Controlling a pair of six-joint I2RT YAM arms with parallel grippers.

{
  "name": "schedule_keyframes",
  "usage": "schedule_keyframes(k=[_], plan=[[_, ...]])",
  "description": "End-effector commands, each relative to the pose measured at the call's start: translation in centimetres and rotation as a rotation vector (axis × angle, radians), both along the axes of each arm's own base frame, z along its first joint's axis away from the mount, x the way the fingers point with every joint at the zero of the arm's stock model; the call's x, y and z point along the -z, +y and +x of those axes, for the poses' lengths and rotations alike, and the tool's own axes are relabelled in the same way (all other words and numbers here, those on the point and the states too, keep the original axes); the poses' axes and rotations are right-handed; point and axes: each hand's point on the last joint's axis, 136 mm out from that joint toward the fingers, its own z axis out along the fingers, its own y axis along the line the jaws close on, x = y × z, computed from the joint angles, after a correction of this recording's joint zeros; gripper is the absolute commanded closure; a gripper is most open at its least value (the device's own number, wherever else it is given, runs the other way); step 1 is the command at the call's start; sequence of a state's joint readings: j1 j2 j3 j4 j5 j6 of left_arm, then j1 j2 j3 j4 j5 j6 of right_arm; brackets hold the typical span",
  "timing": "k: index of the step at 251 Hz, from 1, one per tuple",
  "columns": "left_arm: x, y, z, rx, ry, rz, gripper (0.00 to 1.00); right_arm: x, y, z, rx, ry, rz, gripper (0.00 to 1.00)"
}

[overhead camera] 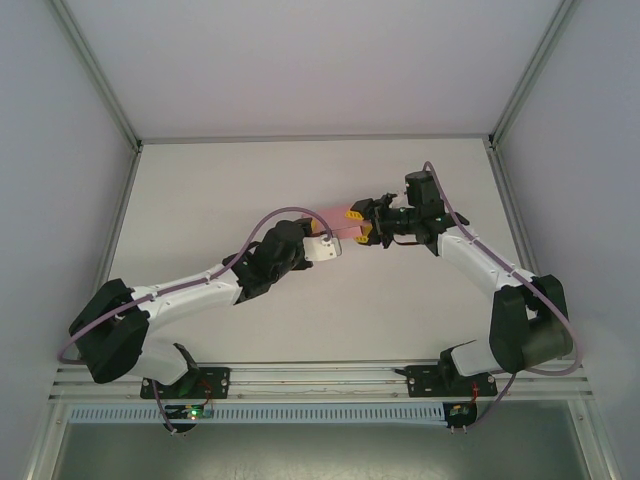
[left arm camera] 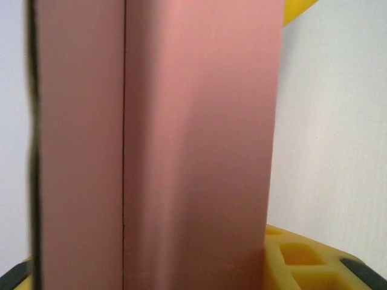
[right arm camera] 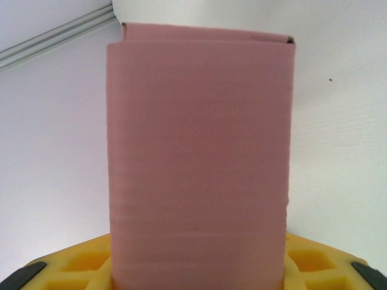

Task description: Assemble paper box

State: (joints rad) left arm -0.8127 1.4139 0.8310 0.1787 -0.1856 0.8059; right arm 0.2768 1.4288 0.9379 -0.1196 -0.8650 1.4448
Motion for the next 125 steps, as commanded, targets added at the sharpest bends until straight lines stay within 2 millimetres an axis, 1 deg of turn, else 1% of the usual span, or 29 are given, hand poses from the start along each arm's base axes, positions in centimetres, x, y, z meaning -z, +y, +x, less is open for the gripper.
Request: schedule_keyframes(k=[1,14,21,26,29,31,33,34,35,36,37,39,47,60,70,84,103,112,125], plan=[[-1.7,-1.4,-0.2,0.021,0.003,-0.081,0.76,-1.3,0.4,-1.0,-0.044,-0.040,0.031,0.58],[-1.2,-1.3,-0.2,0.015,0.011,-0.070,0.78,-1.3,0.3,-1.1,-0.045,-0.051,0.026,0.56],[-1.0,-1.3,-0.2,0.017,0.020,-0.064,0.79,-1.2,0.2,-1.1,-0.046,-0.056,0.024,0.53],[-0.7,-1.2,-0.3,0.018,0.028,-0.060,0.81,-1.2,0.2,-1.2,-0.049,-0.061,0.022,0.47],[-0.6,-1.2,-0.3,0.018,0.032,-0.061,0.81,-1.2,0.2,-1.3,-0.052,-0.063,0.022,0.42],[-0.5,-1.2,-0.3,0.017,0.034,-0.062,0.81,-1.1,0.2,-1.3,-0.053,-0.065,0.021,0.36],[-0.5,-1.2,-0.2,0.014,0.036,-0.066,0.82,-1.1,0.2,-1.3,-0.055,-0.066,0.021,0.28],[-0.5,-1.2,-0.3,0.015,0.035,-0.068,0.82,-1.1,0.2,-1.3,-0.057,-0.068,0.021,0.22],[-0.4,-1.2,-0.3,0.013,0.036,-0.070,0.82,-1.1,0.2,-1.4,-0.059,-0.069,0.021,0.12],[-0.4,-1.1,-0.2,0.012,0.037,-0.071,0.82,-1.1,0.2,-1.4,-0.060,-0.069,0.021,0.07],[-0.4,-1.1,-0.2,0.012,0.037,-0.072,0.83,-1.1,0.2,-1.4,-0.062,-0.071,0.021,0.04],[-0.3,-1.1,-0.2,0.010,0.038,-0.075,0.84,-1.0,0.2,-1.5,-0.066,-0.074,0.021,0.02],[0.1,-1.0,-0.2,0.008,0.052,-0.076,0.87,-0.9,0.1,-1.7,-0.084,-0.082,0.018,0.02],[0.8,-0.6,-0.2,-0.004,0.080,-0.071,0.88,-0.2,-0.5,-2.5,-0.113,-0.077,-0.018,0.02],[1.3,-0.3,-0.3,-0.011,0.108,-0.062,0.91,0.4,-1.2,-2.9,-0.120,-0.087,-0.062,0.02],[1.9,0.3,-0.6,-0.024,0.153,-0.045,0.91,0.7,-2.4,-3.0,-0.114,-0.129,-0.117,0.02],[3.0,1.4,-1.3,-0.054,0.233,-0.017,0.91,0.6,-4.5,-2.9,-0.093,-0.221,-0.221,0.02],[3.9,2.0,-2.1,-0.048,0.288,0.007,0.91,0.2,-5.9,-2.6,-0.083,-0.291,-0.310,0.02],[4.7,2.7,-2.8,-0.058,0.340,0.017,0.91,-0.3,-8.2,-2.0,-0.067,-0.383,-0.470,0.02]])
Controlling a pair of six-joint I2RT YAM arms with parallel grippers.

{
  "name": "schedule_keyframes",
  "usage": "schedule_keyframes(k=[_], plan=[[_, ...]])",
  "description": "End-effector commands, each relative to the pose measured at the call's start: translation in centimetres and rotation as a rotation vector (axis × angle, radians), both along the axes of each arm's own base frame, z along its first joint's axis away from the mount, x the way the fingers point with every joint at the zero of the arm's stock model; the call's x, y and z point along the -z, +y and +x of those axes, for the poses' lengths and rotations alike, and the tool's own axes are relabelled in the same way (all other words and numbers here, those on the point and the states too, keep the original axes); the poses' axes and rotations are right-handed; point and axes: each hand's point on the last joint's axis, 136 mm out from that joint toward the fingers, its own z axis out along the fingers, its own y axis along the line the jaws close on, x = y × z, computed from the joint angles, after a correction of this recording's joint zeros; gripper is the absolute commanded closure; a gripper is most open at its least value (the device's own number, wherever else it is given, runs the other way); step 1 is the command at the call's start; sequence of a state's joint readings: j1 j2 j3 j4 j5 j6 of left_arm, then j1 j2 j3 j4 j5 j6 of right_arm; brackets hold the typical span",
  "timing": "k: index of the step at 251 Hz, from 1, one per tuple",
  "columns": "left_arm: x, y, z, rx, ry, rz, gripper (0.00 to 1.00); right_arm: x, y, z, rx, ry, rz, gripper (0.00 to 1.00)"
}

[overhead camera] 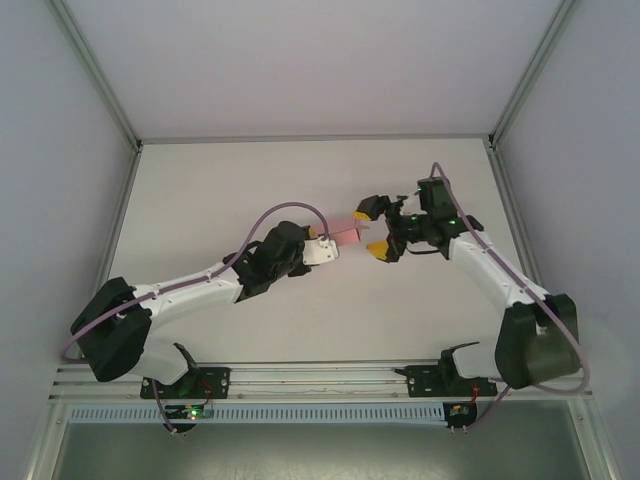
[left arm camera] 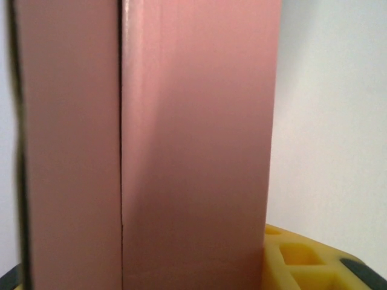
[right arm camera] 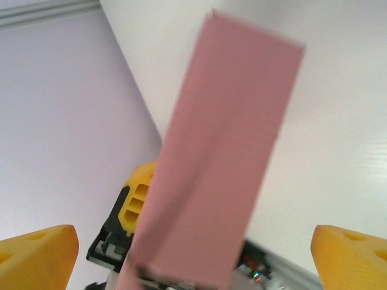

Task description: Assemble paper box

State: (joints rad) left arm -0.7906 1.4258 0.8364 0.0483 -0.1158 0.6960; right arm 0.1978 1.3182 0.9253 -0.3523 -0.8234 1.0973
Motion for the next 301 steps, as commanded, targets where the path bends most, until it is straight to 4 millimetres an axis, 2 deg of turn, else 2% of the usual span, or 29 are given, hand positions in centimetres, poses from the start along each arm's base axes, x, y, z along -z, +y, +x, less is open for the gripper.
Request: schedule_keyframes(k=[1,18,31,60,75,86,102,121,159,174,194,237,263,285,301], plan=[[1.7,1.9,-1.7,-0.034,0.169,0.023,0.91,-0.8,-4.6,-0.1,-0.007,-0.231,-0.319,0.02],[2.5,2.7,-2.7,-0.030,0.238,0.051,0.94,-1.9,-7.1,0.6,0.017,-0.346,-0.491,0.02],[3.0,3.3,-3.5,-0.027,0.295,0.077,0.95,-3.0,-7.5,0.8,-0.023,-0.459,-0.546,0.02],[3.6,4.2,-5.8,0.037,0.440,0.087,0.94,-6.3,-4.6,0.3,-0.165,-0.800,-0.436,0.02],[3.0,4.1,-6.4,0.066,0.487,0.051,0.94,-8.0,-3.8,0.3,-0.165,-0.983,-0.404,0.02],[2.5,4.2,-7.1,0.098,0.534,0.023,0.92,-8.3,-3.3,-0.3,-0.213,-1.104,-0.449,0.02],[1.9,4.5,-8.0,0.139,0.590,-0.007,0.90,-7.5,-3.5,-0.1,-0.219,-1.169,-0.588,0.02],[1.6,5.0,-8.2,0.133,0.607,-0.023,0.89,-6.7,-2.8,-0.4,-0.267,-1.221,-0.624,0.02],[1.8,5.2,-9.0,0.170,0.637,-0.027,0.87,-5.4,0.8,-2.6,-0.485,-1.275,-0.582,0.02],[1.9,5.3,-8.9,0.163,0.645,-0.015,0.87,-4.6,1.7,-2.9,-0.548,-1.284,-0.648,0.02],[2.2,5.7,-8.5,0.143,0.661,0.012,0.87,-3.3,2.6,-3.5,-0.635,-1.281,-0.642,0.02],[2.9,6.3,-8.0,0.116,0.703,0.083,0.87,-0.7,5.2,-4.9,-0.849,-1.266,-0.601,0.11],[3.4,6.3,-7.7,0.100,0.735,0.110,0.87,1.0,6.0,-4.3,-0.935,-1.234,-0.655,0.16],[3.8,6.1,-7.4,0.101,0.752,0.117,0.87,2.1,6.3,-3.2,-0.957,-1.185,-0.685,0.27],[4.1,6.1,-7.2,0.093,0.761,0.127,0.87,2.7,6.6,-3.1,-0.986,-1.157,-0.674,0.37]])
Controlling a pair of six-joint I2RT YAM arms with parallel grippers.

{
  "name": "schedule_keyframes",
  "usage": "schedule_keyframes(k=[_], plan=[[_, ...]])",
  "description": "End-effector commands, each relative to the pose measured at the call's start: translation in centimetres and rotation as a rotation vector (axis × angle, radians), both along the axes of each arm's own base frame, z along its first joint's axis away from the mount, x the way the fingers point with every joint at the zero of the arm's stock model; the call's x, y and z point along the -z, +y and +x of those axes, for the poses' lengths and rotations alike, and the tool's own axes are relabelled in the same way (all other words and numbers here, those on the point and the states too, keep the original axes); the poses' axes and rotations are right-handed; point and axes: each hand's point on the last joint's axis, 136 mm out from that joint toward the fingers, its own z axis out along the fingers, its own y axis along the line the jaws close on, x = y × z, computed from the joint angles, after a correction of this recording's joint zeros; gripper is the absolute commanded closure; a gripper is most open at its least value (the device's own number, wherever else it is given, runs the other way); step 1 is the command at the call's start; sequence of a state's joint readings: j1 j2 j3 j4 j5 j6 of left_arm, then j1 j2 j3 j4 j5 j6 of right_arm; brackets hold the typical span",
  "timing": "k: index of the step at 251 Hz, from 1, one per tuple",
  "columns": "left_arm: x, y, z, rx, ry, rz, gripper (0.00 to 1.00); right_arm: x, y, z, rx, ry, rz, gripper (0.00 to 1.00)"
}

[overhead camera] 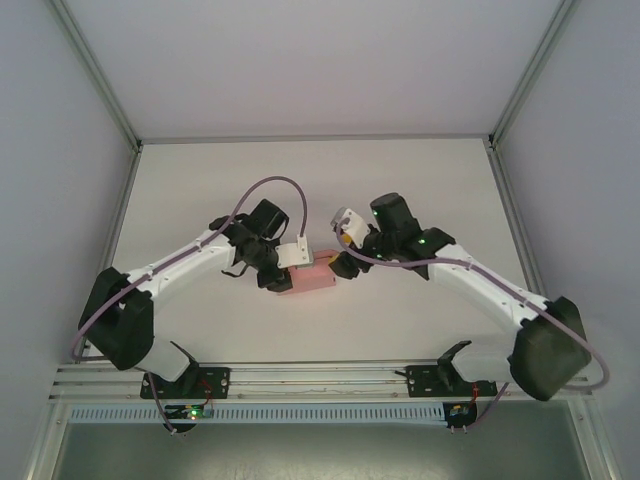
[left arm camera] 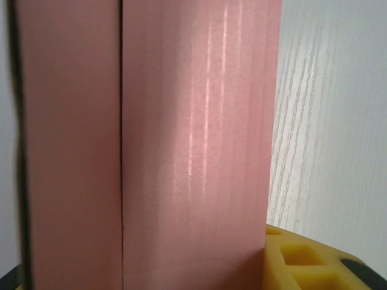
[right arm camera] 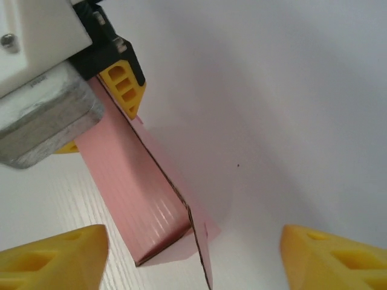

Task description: Assemble paper box

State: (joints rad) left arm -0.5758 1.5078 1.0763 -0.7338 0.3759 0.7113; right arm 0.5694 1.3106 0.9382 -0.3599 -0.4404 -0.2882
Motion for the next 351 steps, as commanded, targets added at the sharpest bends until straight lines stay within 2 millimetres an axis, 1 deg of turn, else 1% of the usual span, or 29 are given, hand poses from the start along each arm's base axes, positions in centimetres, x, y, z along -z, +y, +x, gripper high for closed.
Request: schedule_keyframes(k=[1,13,24,31,68,83,98,109,128,149,159,160,166,184,199,213,231,260,284,314,335,351], plan=[[0.3,0.8,-0.3,0.006,0.040,0.050,0.87,0.6,0.0,0.7,-0.023,0.002,-0.071,0.37],[0.3,0.8,-0.1,0.002,0.041,0.054,0.87,1.0,0.0,0.7,-0.030,0.022,-0.086,0.42],[0.3,0.8,0.0,0.001,0.044,0.057,0.87,1.5,0.0,0.9,-0.024,0.036,-0.105,0.54],[0.3,0.8,0.0,0.001,0.043,0.056,0.87,1.7,0.0,0.9,-0.022,0.044,-0.115,0.60],[0.3,0.6,0.4,-0.006,0.025,0.049,0.87,2.3,0.5,1.0,-0.031,0.072,-0.106,0.64],[0.2,0.5,0.6,-0.013,0.019,0.047,0.87,2.4,0.6,1.2,-0.026,0.080,-0.102,0.71],[0.2,0.5,0.8,-0.023,0.015,0.044,0.87,2.4,0.6,1.4,-0.012,0.080,-0.100,0.83],[0.2,0.4,0.9,-0.029,0.014,0.039,0.87,2.3,0.7,1.6,0.002,0.083,-0.095,0.91],[0.2,0.3,1.6,-0.059,-0.005,0.039,0.87,1.9,1.0,1.6,0.030,0.106,-0.073,0.98],[0.1,0.2,2.5,-0.107,-0.022,0.037,0.86,1.2,1.7,1.5,0.068,0.160,-0.026,1.00],[0.1,0.1,2.9,-0.127,-0.028,0.032,0.85,1.1,2.0,1.7,0.124,0.194,-0.010,1.00],[0.0,0.1,2.9,-0.130,-0.029,0.032,0.85,0.9,2.1,1.9,0.131,0.193,-0.005,1.00],[0.0,0.0,3.2,-0.142,-0.032,0.028,0.85,1.1,2.2,1.9,0.164,0.224,0.000,1.00],[0.0,-0.3,3.7,-0.166,-0.037,0.018,0.84,0.9,3.0,2.2,0.263,0.306,0.051,1.00],[0.1,-0.6,4.0,-0.172,-0.037,0.016,0.84,0.5,3.8,2.2,0.317,0.384,0.109,1.00],[0.2,-0.6,4.5,-0.187,-0.043,0.024,0.84,0.0,4.6,1.9,0.332,0.425,0.158,1.00],[0.4,-0.6,5.2,-0.207,-0.052,0.035,0.84,-0.5,5.1,2.1,0.371,0.457,0.213,1.00],[0.8,-0.8,5.9,-0.227,-0.048,0.048,0.84,-0.5,6.0,2.0,0.383,0.525,0.274,1.00],[1.1,-1.3,5.7,-0.210,-0.020,0.033,0.84,0.4,6.1,2.1,0.389,0.533,0.292,1.00],[1.1,-1.5,6.0,-0.213,-0.032,0.022,0.84,3.0,5.0,2.2,0.447,0.535,0.240,1.00],[1.1,-1.5,6.0,-0.214,-0.031,0.025,0.84,4.3,4.3,2.1,0.473,0.540,0.229,1.00],[1.1,-1.4,6.0,-0.211,-0.027,0.028,0.84,4.9,4.2,1.7,0.451,0.507,0.215,1.00]])
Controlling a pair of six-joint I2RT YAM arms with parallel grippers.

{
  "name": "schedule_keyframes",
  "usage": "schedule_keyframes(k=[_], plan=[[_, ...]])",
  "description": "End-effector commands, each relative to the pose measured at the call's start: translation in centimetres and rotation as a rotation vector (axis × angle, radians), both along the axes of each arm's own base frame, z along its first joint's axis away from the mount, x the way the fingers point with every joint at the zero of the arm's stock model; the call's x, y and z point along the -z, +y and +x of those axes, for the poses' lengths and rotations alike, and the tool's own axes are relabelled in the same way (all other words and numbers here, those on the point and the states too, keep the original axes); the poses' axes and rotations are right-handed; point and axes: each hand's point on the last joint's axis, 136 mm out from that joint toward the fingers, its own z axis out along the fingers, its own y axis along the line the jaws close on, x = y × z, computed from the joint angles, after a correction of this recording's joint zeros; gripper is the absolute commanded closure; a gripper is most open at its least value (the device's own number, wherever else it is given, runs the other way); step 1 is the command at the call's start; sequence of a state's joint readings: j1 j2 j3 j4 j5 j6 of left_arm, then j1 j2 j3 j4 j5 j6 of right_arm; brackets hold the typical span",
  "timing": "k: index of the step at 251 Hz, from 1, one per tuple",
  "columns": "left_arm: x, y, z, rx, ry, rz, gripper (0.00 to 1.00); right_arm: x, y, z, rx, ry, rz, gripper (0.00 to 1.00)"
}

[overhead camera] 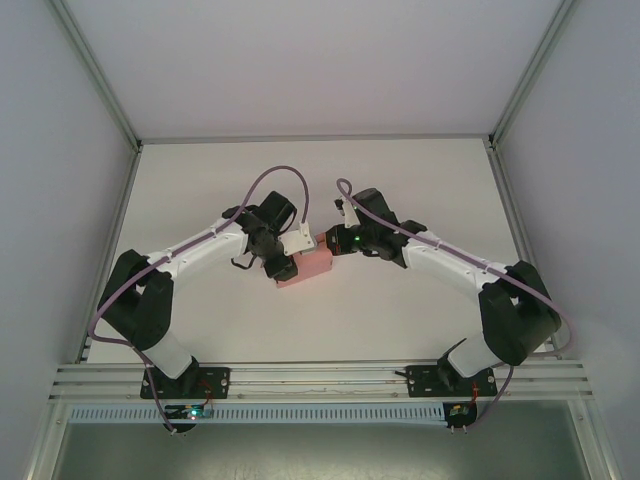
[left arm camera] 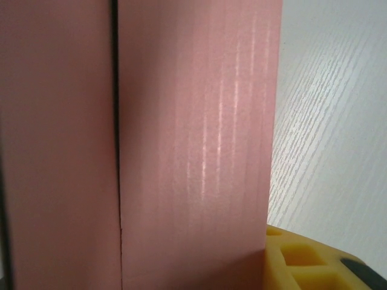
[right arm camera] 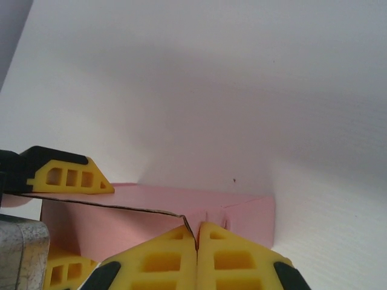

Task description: Assemble paper box

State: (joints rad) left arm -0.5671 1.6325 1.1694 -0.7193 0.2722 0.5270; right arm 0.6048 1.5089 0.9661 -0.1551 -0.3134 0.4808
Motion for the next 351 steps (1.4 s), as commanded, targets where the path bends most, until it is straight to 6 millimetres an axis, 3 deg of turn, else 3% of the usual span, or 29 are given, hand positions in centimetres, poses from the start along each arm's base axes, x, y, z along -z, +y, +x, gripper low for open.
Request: schedule_keyframes(k=[1,68,109,127,173,189,248,261,283,314,351], plan=[[-0.4,-1.5,2.5,-0.003,-0.072,-0.043,0.84,1.6,1.8,-2.9,-0.110,0.047,0.049,1.00],[-0.1,-1.5,2.5,0.009,-0.079,-0.038,0.83,4.4,0.0,-4.6,-0.295,-0.263,-0.110,1.00],[-0.6,-1.9,2.6,0.003,-0.073,-0.058,0.81,5.0,-0.2,-4.3,-0.268,-0.325,-0.126,1.00],[-0.8,-1.9,2.7,-0.003,-0.073,-0.060,0.79,4.3,0.0,-3.6,-0.219,-0.337,-0.133,1.00],[-2.2,-1.9,3.1,-0.042,-0.091,-0.070,0.62,1.6,-0.2,-2.4,-0.102,-0.418,-0.164,1.00],[-3.0,-1.9,3.0,-0.054,-0.095,-0.083,0.43,1.1,-0.3,-2.3,-0.081,-0.421,-0.167,1.00],[-6.0,-0.8,2.7,-0.178,-0.142,-0.121,0.19,2.0,-0.9,-1.9,-0.011,-0.439,-0.304,1.00],[-6.4,-0.3,2.5,-0.224,-0.142,-0.121,0.07,2.0,-0.7,-2.0,-0.013,-0.442,-0.315,1.00],[-6.7,1.4,2.1,-0.329,-0.153,-0.080,0.08,1.7,-0.5,-1.8,-0.007,-0.445,-0.318,1.00],[-6.5,4.9,0.8,-0.521,-0.157,0.061,0.25,1.2,-0.6,-1.6,0.019,-0.456,-0.329,1.00],[-6.0,5.9,-1.7,-0.624,-0.134,0.123,0.28,1.0,-1.2,-1.4,0.045,-0.467,-0.373,1.00]])
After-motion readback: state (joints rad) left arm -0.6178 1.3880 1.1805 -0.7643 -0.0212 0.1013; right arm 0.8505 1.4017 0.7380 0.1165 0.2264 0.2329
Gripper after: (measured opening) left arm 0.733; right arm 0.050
